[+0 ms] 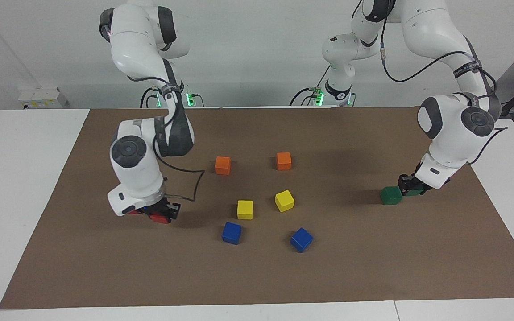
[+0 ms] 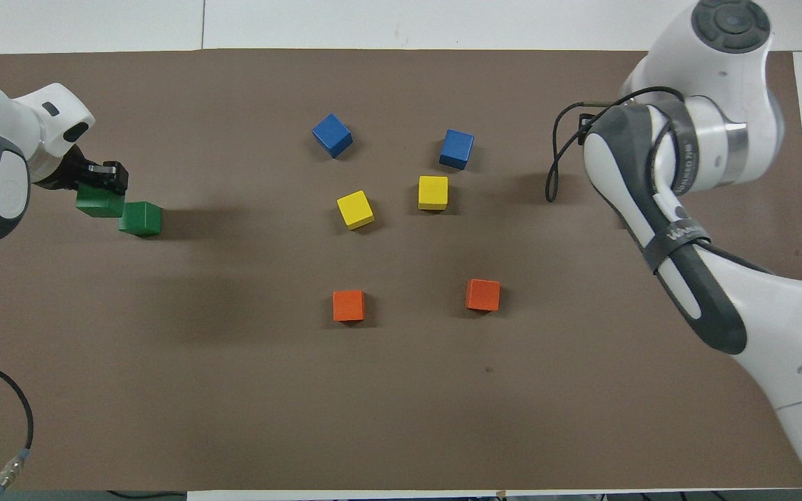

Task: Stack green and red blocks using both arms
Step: 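Stack the green cube on green while the right gripper stacks red on red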

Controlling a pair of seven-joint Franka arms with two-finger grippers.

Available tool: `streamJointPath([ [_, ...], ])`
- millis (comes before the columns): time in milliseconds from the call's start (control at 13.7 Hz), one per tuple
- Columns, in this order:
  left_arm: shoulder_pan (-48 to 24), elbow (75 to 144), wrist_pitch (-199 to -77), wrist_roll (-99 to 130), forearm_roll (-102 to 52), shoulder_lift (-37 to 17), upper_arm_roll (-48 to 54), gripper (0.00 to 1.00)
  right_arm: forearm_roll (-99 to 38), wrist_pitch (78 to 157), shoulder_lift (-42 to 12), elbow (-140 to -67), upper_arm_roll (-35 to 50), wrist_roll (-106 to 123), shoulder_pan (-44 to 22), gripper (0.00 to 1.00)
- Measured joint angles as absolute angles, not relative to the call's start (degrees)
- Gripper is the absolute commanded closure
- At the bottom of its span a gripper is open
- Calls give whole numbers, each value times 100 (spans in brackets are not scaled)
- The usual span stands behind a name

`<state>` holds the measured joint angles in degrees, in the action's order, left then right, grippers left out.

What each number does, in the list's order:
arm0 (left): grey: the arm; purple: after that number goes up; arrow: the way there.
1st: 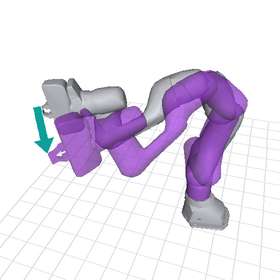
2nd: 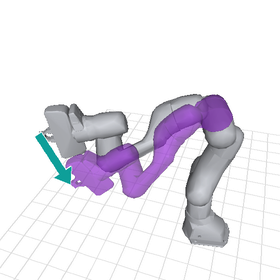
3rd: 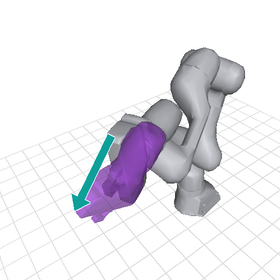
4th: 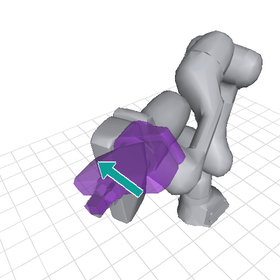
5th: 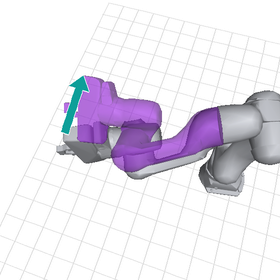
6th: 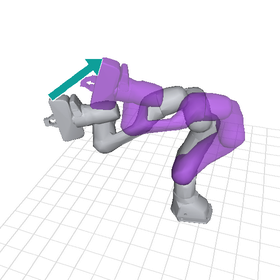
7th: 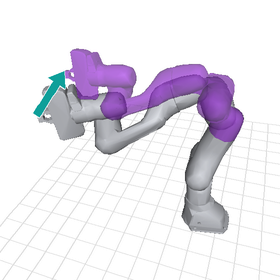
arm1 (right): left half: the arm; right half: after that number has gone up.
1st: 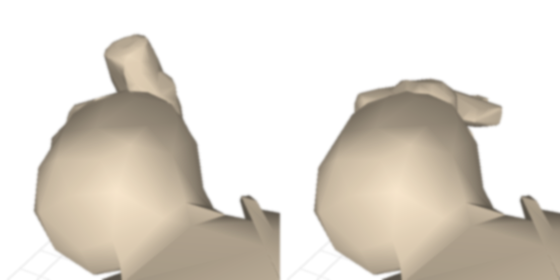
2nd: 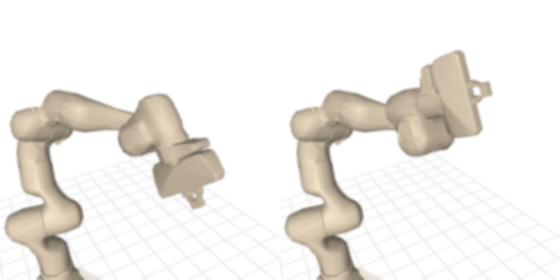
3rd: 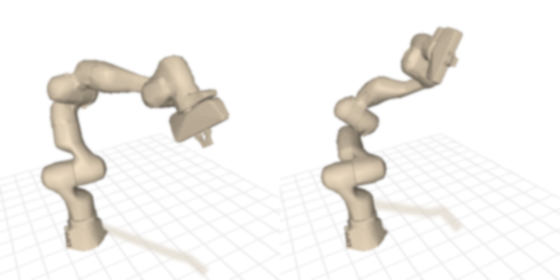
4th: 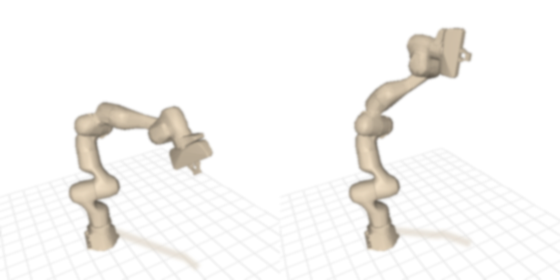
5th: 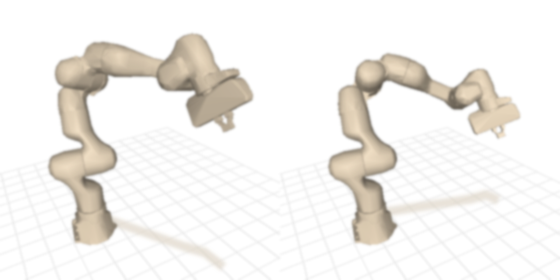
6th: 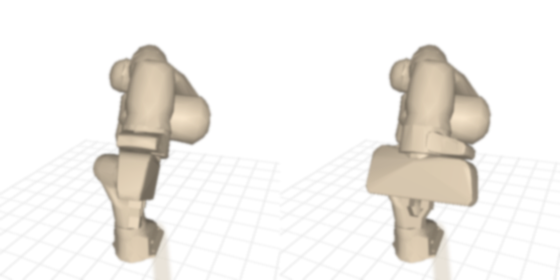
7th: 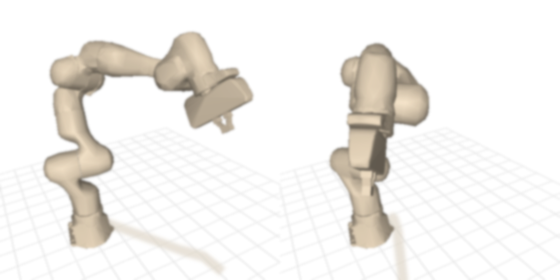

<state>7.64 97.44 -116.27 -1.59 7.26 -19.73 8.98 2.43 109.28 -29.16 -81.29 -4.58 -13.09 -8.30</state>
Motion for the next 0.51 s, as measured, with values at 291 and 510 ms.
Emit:
streamJointPath([
  [291, 730, 10016, -11833, -335, 726, -1976, 945, 100, 243, 11639, -2326, -9367, -455, -489, -220, 100],
  [510, 731, 10058, -11986, -422, 537, -1975, 914, 100, 243, 12221, -2197, -10016, -446, -392, -132, 100],
])
